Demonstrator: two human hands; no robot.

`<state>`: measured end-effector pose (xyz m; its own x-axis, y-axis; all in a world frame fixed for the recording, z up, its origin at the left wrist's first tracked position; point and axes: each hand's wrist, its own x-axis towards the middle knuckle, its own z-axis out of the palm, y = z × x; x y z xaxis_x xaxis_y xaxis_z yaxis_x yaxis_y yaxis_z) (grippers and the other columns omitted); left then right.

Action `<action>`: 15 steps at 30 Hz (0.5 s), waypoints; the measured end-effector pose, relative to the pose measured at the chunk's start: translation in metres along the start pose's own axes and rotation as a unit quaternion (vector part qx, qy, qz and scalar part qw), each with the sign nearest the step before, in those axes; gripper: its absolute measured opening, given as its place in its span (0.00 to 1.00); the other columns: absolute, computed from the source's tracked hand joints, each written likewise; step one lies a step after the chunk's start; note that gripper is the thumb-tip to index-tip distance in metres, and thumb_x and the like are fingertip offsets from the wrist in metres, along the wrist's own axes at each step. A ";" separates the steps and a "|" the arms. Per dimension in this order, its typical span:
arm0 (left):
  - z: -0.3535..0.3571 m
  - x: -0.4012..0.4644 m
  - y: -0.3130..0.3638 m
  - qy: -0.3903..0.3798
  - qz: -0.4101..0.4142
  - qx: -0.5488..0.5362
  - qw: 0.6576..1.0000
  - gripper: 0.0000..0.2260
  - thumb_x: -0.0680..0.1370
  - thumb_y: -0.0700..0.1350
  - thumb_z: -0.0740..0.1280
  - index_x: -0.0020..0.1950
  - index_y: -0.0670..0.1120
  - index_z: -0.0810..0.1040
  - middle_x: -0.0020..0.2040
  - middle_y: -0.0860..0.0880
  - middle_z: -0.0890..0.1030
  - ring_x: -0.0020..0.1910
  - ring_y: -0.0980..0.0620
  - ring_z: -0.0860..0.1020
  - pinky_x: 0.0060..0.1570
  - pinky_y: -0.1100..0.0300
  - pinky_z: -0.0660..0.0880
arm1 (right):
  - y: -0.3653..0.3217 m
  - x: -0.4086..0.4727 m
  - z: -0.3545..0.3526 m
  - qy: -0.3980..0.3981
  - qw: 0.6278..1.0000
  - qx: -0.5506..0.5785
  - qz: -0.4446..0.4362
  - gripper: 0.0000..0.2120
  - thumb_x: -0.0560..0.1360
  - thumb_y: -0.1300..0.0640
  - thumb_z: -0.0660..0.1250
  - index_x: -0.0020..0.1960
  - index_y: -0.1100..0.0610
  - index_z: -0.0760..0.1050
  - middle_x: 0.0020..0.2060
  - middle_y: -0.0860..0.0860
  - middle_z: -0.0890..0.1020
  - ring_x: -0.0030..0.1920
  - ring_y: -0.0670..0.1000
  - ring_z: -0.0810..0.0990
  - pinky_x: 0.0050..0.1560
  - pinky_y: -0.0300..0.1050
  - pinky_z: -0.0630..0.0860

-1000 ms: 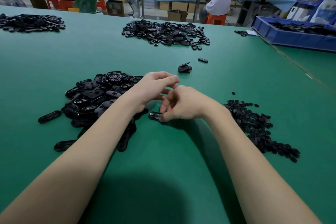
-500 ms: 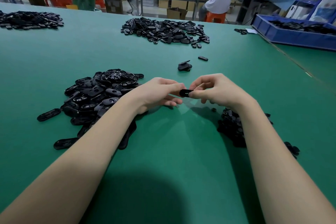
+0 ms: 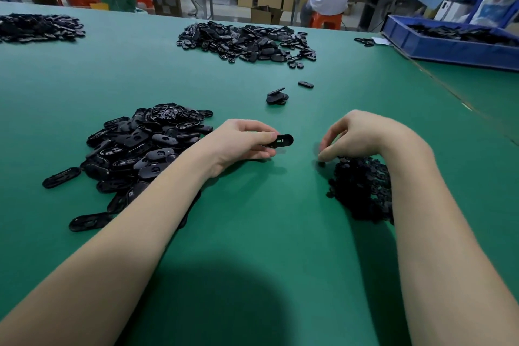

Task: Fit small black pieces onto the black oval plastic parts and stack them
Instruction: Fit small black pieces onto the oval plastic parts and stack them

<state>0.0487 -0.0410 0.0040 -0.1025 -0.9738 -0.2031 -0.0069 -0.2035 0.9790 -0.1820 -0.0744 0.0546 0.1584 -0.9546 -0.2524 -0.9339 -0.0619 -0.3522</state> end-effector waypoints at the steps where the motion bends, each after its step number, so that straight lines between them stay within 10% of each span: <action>1: 0.000 0.000 0.000 0.002 -0.001 -0.003 1.000 0.03 0.79 0.38 0.70 0.51 0.41 0.83 0.44 0.41 0.84 0.39 0.51 0.85 0.44 0.65 0.82 | 0.000 0.000 0.002 -0.008 1.000 -0.003 0.004 0.06 0.64 0.46 0.81 0.36 0.40 0.85 0.36 0.41 0.85 0.43 0.44 0.81 0.43 0.42 0.76; 15: -0.003 0.000 -0.005 0.027 0.028 -0.019 0.999 0.10 0.67 0.34 0.77 0.45 0.42 0.82 0.48 0.40 0.86 0.48 0.46 0.85 0.54 0.56 0.81 | -0.005 0.000 0.012 0.004 0.987 0.142 -0.075 0.04 0.76 0.51 0.72 0.44 0.48 0.84 0.40 0.43 0.88 0.35 0.48 0.75 0.40 0.42 0.74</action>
<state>0.0522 -0.0407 -0.0008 -0.0471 -0.9876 -0.1495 0.0345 -0.1512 0.9879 -0.1735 -0.0704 0.0456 0.2854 -0.9429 -0.1715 -0.7725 -0.1204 -0.6235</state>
